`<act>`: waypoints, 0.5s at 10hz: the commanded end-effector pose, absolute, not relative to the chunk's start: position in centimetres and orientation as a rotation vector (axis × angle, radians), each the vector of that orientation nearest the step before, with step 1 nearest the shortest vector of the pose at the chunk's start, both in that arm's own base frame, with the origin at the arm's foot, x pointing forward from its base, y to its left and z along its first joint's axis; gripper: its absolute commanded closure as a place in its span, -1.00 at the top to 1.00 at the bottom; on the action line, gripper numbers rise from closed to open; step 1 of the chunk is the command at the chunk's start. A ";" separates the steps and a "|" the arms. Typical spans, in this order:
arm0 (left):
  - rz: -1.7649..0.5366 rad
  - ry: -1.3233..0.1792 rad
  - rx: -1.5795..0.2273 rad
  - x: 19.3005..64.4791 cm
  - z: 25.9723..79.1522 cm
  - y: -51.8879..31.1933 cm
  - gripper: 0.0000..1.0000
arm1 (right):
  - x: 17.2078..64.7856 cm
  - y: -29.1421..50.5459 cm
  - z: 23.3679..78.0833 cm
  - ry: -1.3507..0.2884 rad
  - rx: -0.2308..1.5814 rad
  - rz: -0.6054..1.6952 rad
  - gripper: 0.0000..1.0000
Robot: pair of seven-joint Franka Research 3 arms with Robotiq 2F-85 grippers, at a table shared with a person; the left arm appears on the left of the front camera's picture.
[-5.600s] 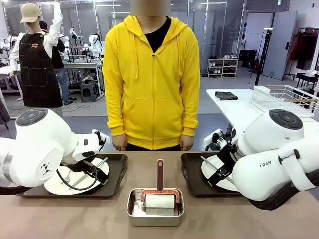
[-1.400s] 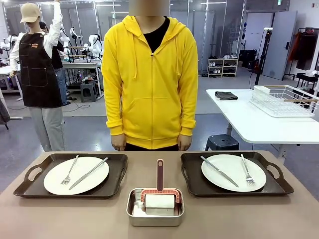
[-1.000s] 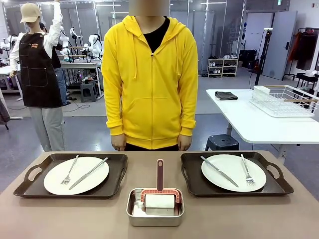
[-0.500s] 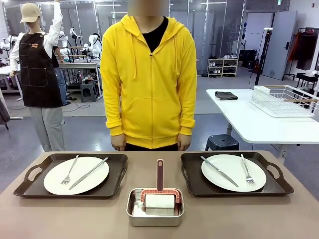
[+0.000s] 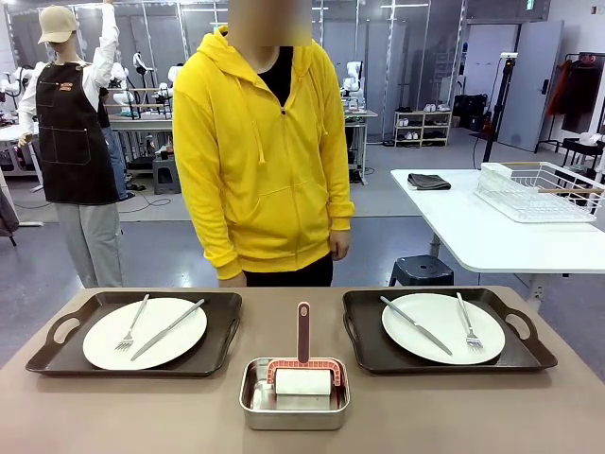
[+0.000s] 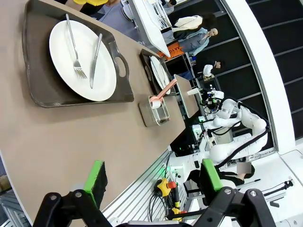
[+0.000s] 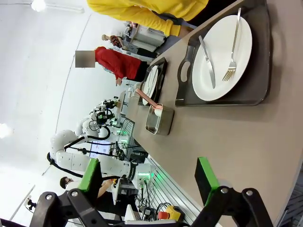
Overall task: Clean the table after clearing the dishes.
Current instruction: When the left (or right) Handle tray is removed, use the left hand (or right hand) to clean the left (or right) side of the table with the Lint Roller.
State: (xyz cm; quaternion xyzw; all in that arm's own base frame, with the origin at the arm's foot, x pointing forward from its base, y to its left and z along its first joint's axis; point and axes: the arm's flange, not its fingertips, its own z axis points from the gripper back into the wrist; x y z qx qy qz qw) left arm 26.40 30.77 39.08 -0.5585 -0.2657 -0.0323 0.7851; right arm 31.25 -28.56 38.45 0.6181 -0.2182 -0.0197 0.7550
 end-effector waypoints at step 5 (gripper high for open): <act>-0.073 -0.570 -1.208 25.9 39.1 30.9 1.00 | 30.9 -28.5 38.5 -0.472 1.351 -0.039 1.00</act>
